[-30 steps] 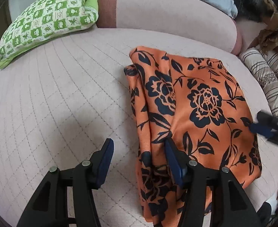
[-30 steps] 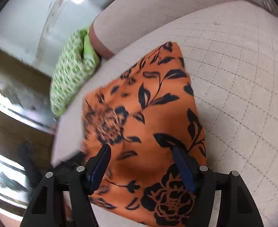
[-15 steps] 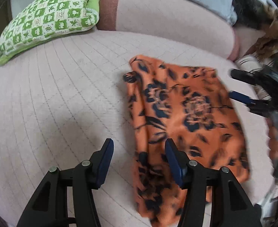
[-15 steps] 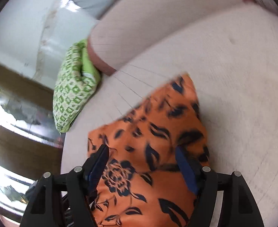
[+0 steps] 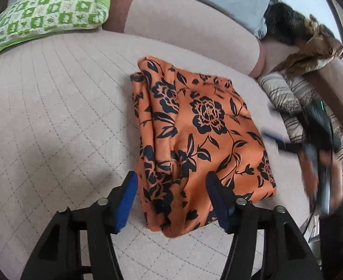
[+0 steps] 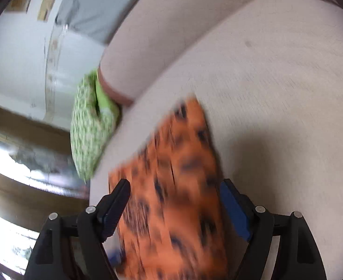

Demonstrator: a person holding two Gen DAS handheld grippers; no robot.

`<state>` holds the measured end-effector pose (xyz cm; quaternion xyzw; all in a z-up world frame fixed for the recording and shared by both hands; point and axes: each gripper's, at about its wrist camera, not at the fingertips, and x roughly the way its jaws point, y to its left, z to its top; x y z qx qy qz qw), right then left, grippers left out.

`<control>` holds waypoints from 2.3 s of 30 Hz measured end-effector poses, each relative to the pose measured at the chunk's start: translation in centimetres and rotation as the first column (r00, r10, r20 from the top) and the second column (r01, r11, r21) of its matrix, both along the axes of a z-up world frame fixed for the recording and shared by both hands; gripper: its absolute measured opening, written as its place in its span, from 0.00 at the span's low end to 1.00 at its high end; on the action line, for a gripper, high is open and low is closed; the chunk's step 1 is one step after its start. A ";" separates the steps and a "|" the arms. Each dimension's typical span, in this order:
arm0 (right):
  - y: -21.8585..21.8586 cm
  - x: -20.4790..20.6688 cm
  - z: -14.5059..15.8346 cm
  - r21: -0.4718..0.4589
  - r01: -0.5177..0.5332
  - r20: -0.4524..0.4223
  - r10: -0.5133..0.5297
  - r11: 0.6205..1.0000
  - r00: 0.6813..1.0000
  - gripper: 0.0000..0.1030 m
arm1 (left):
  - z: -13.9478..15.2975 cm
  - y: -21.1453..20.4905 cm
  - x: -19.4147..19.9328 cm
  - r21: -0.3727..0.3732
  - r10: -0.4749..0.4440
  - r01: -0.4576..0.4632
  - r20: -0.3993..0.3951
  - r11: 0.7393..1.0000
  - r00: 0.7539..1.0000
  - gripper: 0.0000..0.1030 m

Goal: Fold small clothes

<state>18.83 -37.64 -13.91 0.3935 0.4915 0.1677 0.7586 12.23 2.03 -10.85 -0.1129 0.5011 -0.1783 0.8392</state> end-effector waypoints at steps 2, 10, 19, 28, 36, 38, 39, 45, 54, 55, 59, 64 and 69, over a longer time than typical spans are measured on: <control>0.6 -3.6 -1.6 0.031 -0.029 -0.049 0.030 0.999 0.998 0.79 | -0.8 0.0 -0.2 0.009 -0.010 0.010 -0.021 1.000 1.000 0.57; 1.9 -8.5 -4.8 0.006 -0.031 -0.080 0.031 1.000 0.996 0.31 | -3.6 1.2 0.3 -0.061 -0.023 0.015 -0.126 0.998 0.992 0.23; 3.5 -4.4 3.9 -0.168 -0.087 0.123 0.109 0.982 0.986 0.79 | 0.2 -0.8 10.7 0.024 0.021 -0.020 -0.009 0.999 1.000 0.60; 6.8 1.1 -0.8 -0.108 -0.212 0.028 0.216 0.971 0.976 0.77 | -3.9 -1.6 17.2 -0.054 -0.007 0.000 -0.129 0.999 0.992 0.20; 6.9 -0.6 2.5 -0.184 -0.183 0.088 0.202 0.966 0.975 0.77 | 0.4 -2.1 13.1 0.068 0.015 -0.014 -0.008 0.998 1.000 0.61; 7.3 -1.6 4.4 -0.270 -0.147 0.121 0.185 0.951 0.975 0.78 | 2.1 -2.0 11.0 0.116 0.049 -0.055 0.049 0.992 0.998 0.72; 7.3 -2.4 5.2 -0.332 -0.126 0.133 0.178 0.935 0.975 0.81 | 3.2 -2.1 9.4 0.152 0.074 -0.086 0.086 0.985 0.994 0.74; 8.9 -7.3 10.0 -0.641 0.022 0.189 0.130 0.767 0.973 1.00 | 6.7 -3.3 3.1 0.254 0.160 -0.201 0.173 0.946 0.972 0.79; 10.8 -14.9 13.6 -0.723 0.158 0.291 0.090 0.673 0.953 1.00 | 10.6 -5.6 -5.9 0.294 0.157 -0.249 0.303 0.923 0.940 0.85; 11.0 -15.5 13.6 -0.730 0.147 0.282 0.098 0.668 0.954 1.00 | 10.7 -5.9 -6.3 0.293 0.160 -0.251 0.301 0.923 0.940 0.86; 11.6 -16.8 13.6 -0.757 0.127 0.263 0.122 0.641 0.957 1.00 | 11.5 -6.2 -8.1 0.289 0.172 -0.262 0.302 0.921 0.938 0.91; 12.1 -17.4 13.9 -0.778 0.104 0.238 0.137 0.619 0.962 1.00 | 12.6 -6.4 -9.4 0.256 0.168 -0.253 0.310 0.933 0.936 0.94; 12.5 -18.0 14.5 -0.779 0.097 0.240 0.151 0.619 0.959 1.00 | 13.1 -6.5 -9.7 0.255 0.176 -0.259 0.306 0.932 0.936 0.95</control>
